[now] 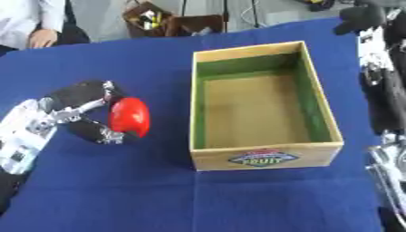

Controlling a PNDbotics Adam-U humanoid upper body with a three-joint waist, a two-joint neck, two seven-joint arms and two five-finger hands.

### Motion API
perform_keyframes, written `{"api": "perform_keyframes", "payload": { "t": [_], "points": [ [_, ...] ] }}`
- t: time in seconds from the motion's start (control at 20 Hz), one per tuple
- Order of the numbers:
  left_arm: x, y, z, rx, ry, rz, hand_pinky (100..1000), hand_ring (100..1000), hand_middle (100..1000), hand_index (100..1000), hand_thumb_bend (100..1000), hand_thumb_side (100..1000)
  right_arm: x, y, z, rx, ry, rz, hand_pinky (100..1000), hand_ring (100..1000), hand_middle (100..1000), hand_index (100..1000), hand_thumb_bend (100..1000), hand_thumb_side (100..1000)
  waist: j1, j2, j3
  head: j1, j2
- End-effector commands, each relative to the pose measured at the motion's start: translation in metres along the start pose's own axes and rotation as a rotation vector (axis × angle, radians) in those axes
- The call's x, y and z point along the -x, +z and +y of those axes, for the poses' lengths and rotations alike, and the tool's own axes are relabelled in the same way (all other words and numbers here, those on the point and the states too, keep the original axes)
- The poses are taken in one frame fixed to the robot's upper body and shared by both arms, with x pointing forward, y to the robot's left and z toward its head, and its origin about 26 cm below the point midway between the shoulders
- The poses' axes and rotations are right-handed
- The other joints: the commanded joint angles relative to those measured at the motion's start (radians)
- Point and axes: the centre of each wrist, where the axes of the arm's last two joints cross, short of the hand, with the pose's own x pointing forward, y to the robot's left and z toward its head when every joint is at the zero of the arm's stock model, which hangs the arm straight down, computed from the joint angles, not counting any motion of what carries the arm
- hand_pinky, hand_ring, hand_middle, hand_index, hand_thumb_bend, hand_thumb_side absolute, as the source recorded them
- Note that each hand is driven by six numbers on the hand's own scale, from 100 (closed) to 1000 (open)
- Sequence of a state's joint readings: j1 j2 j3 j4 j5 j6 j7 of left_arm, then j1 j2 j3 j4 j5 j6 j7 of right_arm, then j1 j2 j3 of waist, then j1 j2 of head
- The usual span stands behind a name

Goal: Pick up objects on the table and place them in the box.

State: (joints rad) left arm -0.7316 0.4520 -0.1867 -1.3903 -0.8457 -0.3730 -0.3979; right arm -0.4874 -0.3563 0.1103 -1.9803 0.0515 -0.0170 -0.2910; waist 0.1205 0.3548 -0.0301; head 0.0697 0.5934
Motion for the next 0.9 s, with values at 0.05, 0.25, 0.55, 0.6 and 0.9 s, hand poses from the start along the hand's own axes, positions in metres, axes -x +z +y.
{"api": "perform_keyframes", "payload": {
  "t": [0.05, 0.25, 0.55, 0.6, 0.9],
  "points": [
    [0.006, 0.008, 0.026, -0.062, -0.057, 0.013, 318, 441, 369, 618, 288, 944, -0.007, -0.004, -0.002, 0.005, -0.007, -0.030, 999, 928, 521, 665, 100, 721, -0.008, -0.021, 0.001, 0.002, -0.011],
    [0.008, 0.015, 0.055, -0.181, -0.084, 0.020, 307, 431, 364, 614, 275, 961, -0.013, -0.012, 0.000, -0.008, -0.012, -0.074, 985, 922, 530, 670, 100, 740, -0.008, -0.025, -0.016, 0.014, -0.011],
    [0.006, 0.015, 0.074, -0.279, -0.098, 0.023, 302, 421, 362, 612, 275, 967, -0.024, -0.025, 0.007, -0.062, -0.021, -0.147, 972, 918, 539, 676, 100, 768, -0.003, -0.027, -0.050, 0.043, -0.014],
    [0.006, 0.014, 0.076, -0.292, -0.097, 0.023, 301, 420, 362, 611, 276, 967, -0.026, -0.027, 0.008, -0.073, -0.023, -0.158, 972, 918, 540, 676, 100, 770, -0.002, -0.027, -0.056, 0.050, -0.015],
    [0.005, 0.011, 0.086, -0.356, -0.094, 0.026, 295, 411, 359, 608, 280, 966, -0.035, -0.037, 0.012, -0.133, -0.025, -0.212, 968, 921, 551, 683, 100, 798, 0.002, -0.025, -0.085, 0.085, -0.019]
  ]
}}
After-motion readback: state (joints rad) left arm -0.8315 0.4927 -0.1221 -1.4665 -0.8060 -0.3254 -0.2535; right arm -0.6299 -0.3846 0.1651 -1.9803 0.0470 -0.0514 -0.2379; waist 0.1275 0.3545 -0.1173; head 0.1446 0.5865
